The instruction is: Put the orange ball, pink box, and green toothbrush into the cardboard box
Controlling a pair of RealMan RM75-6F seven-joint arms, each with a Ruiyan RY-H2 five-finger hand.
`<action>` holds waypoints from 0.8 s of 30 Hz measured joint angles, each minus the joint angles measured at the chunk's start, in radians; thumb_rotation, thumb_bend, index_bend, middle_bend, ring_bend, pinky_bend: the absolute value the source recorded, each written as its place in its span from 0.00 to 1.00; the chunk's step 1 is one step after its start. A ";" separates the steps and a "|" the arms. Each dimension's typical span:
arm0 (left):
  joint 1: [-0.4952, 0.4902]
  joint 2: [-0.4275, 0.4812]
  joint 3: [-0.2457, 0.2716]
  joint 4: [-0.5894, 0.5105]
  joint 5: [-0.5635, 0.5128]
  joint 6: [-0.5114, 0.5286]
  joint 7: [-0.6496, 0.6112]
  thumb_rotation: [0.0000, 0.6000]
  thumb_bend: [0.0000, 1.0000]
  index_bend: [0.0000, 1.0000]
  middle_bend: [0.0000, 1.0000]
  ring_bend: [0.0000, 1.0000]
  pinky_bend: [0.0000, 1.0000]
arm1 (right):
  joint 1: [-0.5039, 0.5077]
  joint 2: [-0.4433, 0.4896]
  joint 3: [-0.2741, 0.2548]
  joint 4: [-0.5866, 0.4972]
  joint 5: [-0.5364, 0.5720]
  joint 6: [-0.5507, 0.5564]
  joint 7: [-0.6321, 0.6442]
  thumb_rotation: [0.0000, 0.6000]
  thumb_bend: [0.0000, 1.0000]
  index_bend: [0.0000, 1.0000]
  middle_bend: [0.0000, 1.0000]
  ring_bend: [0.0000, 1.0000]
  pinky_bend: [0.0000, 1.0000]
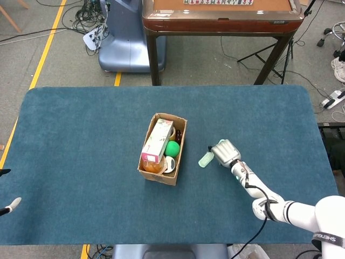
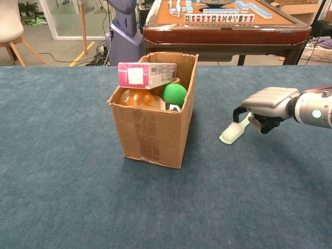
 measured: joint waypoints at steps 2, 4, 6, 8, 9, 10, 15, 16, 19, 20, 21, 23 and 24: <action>-0.001 0.000 0.000 0.000 -0.001 -0.002 0.000 1.00 0.11 0.26 0.28 0.26 0.42 | -0.002 0.009 -0.006 -0.017 0.008 0.005 -0.012 1.00 1.00 0.37 1.00 1.00 1.00; -0.001 0.000 0.001 -0.001 0.000 -0.003 0.000 1.00 0.11 0.26 0.28 0.26 0.42 | -0.005 0.020 -0.014 -0.037 0.021 0.010 -0.029 1.00 1.00 0.38 1.00 1.00 1.00; -0.001 0.000 0.002 -0.001 0.002 -0.003 0.000 1.00 0.11 0.26 0.28 0.26 0.42 | -0.007 0.032 -0.023 -0.058 0.037 0.015 -0.049 1.00 1.00 0.38 1.00 1.00 1.00; -0.001 0.000 0.003 -0.002 0.004 -0.003 0.001 1.00 0.11 0.26 0.28 0.26 0.42 | -0.007 0.042 -0.029 -0.077 0.054 0.022 -0.066 1.00 1.00 0.38 1.00 1.00 1.00; -0.001 0.000 0.003 -0.002 0.004 -0.003 0.001 1.00 0.11 0.26 0.28 0.26 0.42 | -0.008 0.050 -0.034 -0.090 0.067 0.026 -0.078 1.00 1.00 0.39 1.00 1.00 1.00; -0.001 0.000 0.003 -0.003 0.004 -0.003 0.002 1.00 0.11 0.26 0.28 0.26 0.42 | -0.008 0.056 -0.037 -0.100 0.076 0.030 -0.088 1.00 1.00 0.40 1.00 1.00 1.00; -0.002 -0.001 0.004 -0.003 0.004 -0.007 0.004 1.00 0.11 0.26 0.28 0.26 0.42 | -0.004 0.094 -0.057 -0.161 0.138 0.050 -0.142 1.00 1.00 0.45 1.00 1.00 1.00; -0.002 -0.001 0.005 -0.003 0.004 -0.007 0.005 1.00 0.11 0.26 0.28 0.26 0.42 | -0.003 0.101 -0.059 -0.173 0.145 0.056 -0.150 1.00 1.00 0.45 1.00 1.00 1.00; -0.004 -0.002 0.005 -0.003 0.004 -0.010 0.008 1.00 0.11 0.26 0.28 0.26 0.42 | -0.005 0.124 -0.062 -0.207 0.148 0.087 -0.155 1.00 1.00 0.46 1.00 1.00 1.00; -0.004 -0.003 0.006 -0.003 0.004 -0.011 0.009 1.00 0.11 0.26 0.28 0.26 0.42 | -0.007 0.129 -0.061 -0.213 0.142 0.097 -0.153 1.00 0.99 0.47 1.00 1.00 1.00; -0.004 -0.003 0.006 -0.003 0.004 -0.011 0.010 1.00 0.11 0.26 0.28 0.26 0.42 | -0.009 0.135 -0.060 -0.219 0.129 0.107 -0.147 1.00 0.96 0.47 1.00 1.00 1.00; -0.005 -0.004 0.006 -0.003 0.004 -0.013 0.011 1.00 0.11 0.26 0.28 0.26 0.42 | -0.015 0.146 -0.058 -0.227 0.098 0.116 -0.131 1.00 0.91 0.47 0.99 0.97 1.00; -0.005 -0.004 0.007 -0.003 0.004 -0.013 0.012 1.00 0.11 0.26 0.28 0.26 0.42 | -0.019 0.156 -0.056 -0.234 0.072 0.122 -0.112 1.00 0.87 0.47 0.97 0.94 0.99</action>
